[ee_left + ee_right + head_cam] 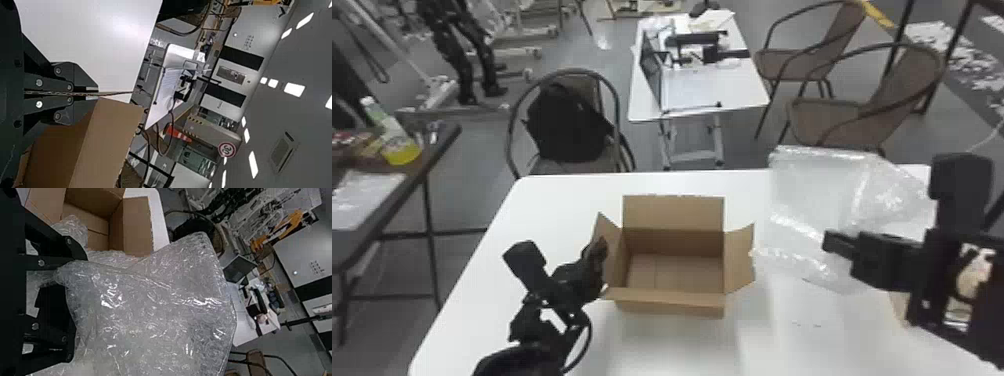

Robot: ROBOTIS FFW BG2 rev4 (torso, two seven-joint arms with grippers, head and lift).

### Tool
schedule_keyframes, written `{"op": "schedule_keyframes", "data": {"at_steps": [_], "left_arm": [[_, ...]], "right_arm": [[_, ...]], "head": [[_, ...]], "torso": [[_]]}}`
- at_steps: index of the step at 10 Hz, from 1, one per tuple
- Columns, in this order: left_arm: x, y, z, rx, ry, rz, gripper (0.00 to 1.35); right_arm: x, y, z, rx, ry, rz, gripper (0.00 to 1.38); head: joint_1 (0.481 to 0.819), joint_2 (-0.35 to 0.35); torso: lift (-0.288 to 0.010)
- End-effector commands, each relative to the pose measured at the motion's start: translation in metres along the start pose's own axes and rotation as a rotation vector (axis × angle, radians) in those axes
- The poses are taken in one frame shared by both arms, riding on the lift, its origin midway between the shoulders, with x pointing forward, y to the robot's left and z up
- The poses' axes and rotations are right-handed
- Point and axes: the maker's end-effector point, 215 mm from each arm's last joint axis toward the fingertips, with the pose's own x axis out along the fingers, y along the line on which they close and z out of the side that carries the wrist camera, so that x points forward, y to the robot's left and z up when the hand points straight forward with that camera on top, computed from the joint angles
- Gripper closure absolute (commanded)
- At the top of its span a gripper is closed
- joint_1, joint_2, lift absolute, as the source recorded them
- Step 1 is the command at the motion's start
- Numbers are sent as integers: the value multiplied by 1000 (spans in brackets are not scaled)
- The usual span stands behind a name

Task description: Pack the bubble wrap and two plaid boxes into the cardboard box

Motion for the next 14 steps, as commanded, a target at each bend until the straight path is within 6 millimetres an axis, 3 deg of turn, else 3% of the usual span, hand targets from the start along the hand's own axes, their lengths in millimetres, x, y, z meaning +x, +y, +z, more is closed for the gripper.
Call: {"op": "schedule_keyframes", "data": {"at_steps": [1, 3, 4, 6, 7, 10, 14], "left_arm": [[2, -3, -1, 1, 3, 3, 1213], [4, -4, -5, -1, 10, 3, 1213], [5, -7, -6, -4, 13, -2, 1213], [6, -11, -10, -12, 18, -5, 1213], [7, -11, -12, -16, 21, -5, 1213], [11, -17, -13, -17, 24, -15, 1213], [12, -21, -15, -24, 25, -22, 1213]], "right_arm": [[8, 27, 9, 22, -10, 95, 1194], [31, 76, 6, 58, 20, 272, 1194], [43, 88, 3, 64, 40, 317, 1194], [88, 112, -13, 108, 70, 405, 1194], [109, 124, -30, 130, 119, 426, 1194], [148, 141, -79, 203, 215, 479, 1193], [159, 116, -128, 253, 337, 423, 1193]], "head": [[695, 204], [695, 239], [695, 266], [695, 301], [695, 310], [695, 350], [695, 350]], "torso": [[-14], [-14], [-14], [-14], [-14], [-14], [-14]]}}
